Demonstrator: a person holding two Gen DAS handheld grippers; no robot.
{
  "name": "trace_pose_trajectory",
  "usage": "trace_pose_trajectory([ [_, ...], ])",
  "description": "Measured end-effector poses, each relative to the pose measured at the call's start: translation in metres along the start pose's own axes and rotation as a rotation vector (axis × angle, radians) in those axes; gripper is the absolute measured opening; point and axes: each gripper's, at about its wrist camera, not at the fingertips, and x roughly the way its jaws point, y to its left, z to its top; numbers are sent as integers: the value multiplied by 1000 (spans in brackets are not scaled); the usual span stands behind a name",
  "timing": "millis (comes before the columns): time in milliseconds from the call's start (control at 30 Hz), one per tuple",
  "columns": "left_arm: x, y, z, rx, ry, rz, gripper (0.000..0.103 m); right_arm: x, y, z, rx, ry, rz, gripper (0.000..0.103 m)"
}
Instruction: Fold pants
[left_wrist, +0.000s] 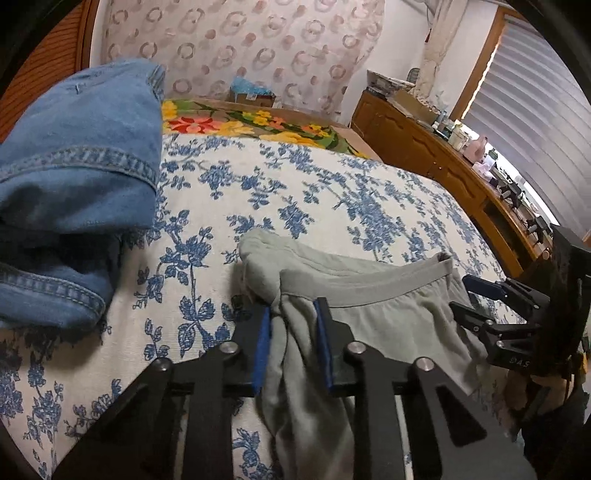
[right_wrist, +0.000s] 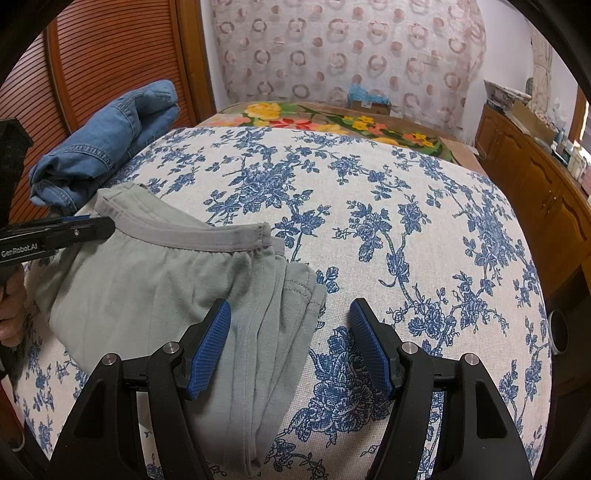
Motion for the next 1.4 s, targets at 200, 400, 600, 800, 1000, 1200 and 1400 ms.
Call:
trace_pose_trajectory([
  [200,-17,-13,1,41,-46,-15,15,0,0,0,0,0,0,69],
  [400,-24,-23,1,68,-63,-28,15,-1,-1,2,2,-2,15,62],
  [600,-30,-28,0,83,-78,-37,15,-1,2,5,-2,6,30,52],
  [800,-35,-32,-2,89,-88,-44,15,1,7,9,1,17,47,41],
  [1000,-39,-38,-3,99,-96,-49,14,1,8,9,4,15,83,13],
  [1200,-49,-47,-4,126,-120,-56,13,-7,9,7,24,-24,106,10],
  [1400,-69,-55,-2,155,-170,-54,12,-30,16,10,21,-99,108,9],
])
